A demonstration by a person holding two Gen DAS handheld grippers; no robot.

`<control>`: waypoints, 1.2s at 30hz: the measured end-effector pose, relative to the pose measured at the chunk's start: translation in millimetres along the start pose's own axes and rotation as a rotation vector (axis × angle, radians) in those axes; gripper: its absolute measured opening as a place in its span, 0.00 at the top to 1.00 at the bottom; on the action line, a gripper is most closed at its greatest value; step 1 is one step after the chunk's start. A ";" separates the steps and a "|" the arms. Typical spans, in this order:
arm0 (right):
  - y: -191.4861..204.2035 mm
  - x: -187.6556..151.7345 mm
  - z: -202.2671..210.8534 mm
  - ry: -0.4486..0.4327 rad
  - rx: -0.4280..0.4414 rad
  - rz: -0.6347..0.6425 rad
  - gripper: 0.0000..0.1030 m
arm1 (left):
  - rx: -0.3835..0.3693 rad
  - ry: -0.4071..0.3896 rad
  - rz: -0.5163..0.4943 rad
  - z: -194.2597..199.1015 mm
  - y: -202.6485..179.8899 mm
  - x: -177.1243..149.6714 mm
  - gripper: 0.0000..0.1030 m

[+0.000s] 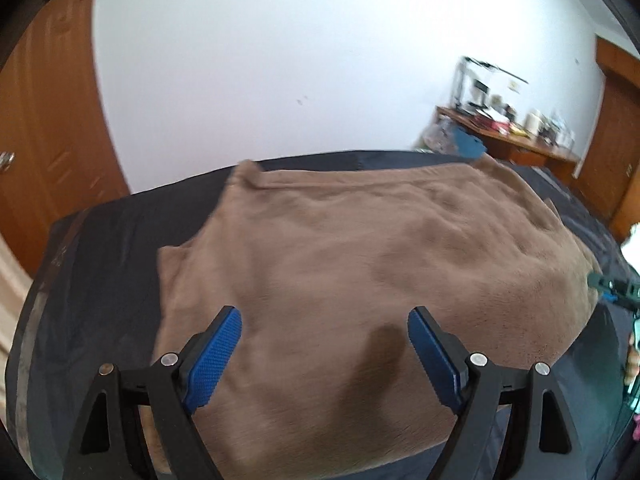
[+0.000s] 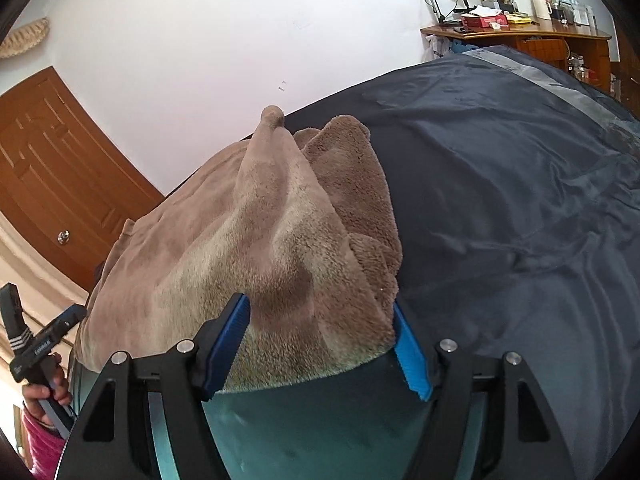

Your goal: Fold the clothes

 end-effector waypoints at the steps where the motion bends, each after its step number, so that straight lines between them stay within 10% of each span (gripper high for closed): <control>1: 0.5 0.3 -0.3 -0.002 0.010 -0.005 0.29 | 0.000 0.011 -0.007 -7.4 -5.7 0.9 0.15; 27: 18.4 14.6 -9.0 -0.063 0.268 -0.212 0.29 | -0.084 0.028 0.047 -35.9 -2.8 -11.8 0.12; 36: 10.6 14.9 -14.7 -0.066 0.180 -0.204 0.43 | -0.092 0.027 0.062 -39.0 -0.5 -11.5 0.10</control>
Point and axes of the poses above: each gripper's, at about its wrist camera, not at the fingertips, and z roughly against the way its jaws point, y to its left, x to its top, the point moved 9 cm from there along -z, roughly the way its jaws point, and after that the axes turned 8 degrees about y, right-handed, at the moved point
